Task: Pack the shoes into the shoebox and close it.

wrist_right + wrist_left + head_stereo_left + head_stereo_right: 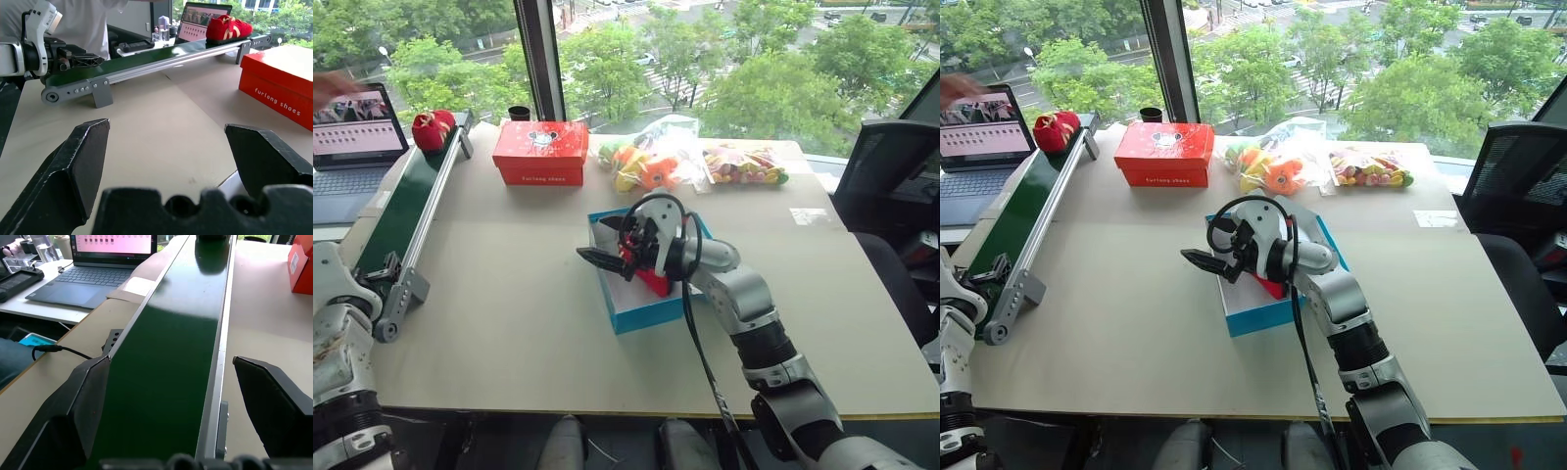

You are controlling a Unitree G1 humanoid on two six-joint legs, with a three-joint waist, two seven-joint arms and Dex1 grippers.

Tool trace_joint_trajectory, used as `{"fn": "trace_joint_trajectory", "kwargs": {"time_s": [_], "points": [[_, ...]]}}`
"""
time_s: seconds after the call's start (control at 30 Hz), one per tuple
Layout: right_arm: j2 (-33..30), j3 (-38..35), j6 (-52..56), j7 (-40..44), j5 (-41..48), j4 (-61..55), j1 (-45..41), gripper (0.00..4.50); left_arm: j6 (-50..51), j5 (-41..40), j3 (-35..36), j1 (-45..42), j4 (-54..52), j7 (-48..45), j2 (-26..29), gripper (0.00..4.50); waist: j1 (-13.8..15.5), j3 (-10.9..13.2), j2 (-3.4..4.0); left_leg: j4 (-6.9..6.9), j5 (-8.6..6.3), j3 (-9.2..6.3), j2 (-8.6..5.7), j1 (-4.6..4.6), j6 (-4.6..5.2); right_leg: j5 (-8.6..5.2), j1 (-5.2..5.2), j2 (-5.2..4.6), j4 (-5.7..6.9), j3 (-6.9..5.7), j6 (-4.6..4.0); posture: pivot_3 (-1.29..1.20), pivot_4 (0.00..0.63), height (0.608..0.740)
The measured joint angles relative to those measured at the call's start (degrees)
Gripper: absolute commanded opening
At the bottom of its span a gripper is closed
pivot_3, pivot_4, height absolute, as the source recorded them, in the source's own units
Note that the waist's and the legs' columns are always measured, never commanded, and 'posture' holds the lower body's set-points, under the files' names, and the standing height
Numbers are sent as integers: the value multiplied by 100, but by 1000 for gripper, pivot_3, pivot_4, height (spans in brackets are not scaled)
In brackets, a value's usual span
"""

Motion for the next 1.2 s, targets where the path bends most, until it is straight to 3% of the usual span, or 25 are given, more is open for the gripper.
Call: {"fn": "trace_joint_trajectory", "kwargs": {"time_s": [0.57, 0.83, 1.2], "points": [[158, -160, -19, 51, 187, -43, 2, 4494, -915, 133, -130, -565, 1057, -307, 542, 4275, 11, 0, 0, 0, 1, -4, 3, 1, -1, 2, -1, -4, 5, -26, -4, 0, 150, 739], [19, -110, -14, -4, 97, -351, 26, 4494, -1541, 346, -435, -1281, 2350, -491, 907, 4275, 8, -1, -1, -1, 1, -4, 3, 1, -2, 2, -4, -4, 8, -30, -4, 0, 150, 739], [-77, -106, 165, -25, 120, -626, 26, 4494, -2134, 459, -682, -1583, 3669, -546, 922, 4275, 10, -1, -1, -1, 1, -4, 4, 1, -2, 2, -6, -4, 16, -35, -4, 0, 150, 739]]}}
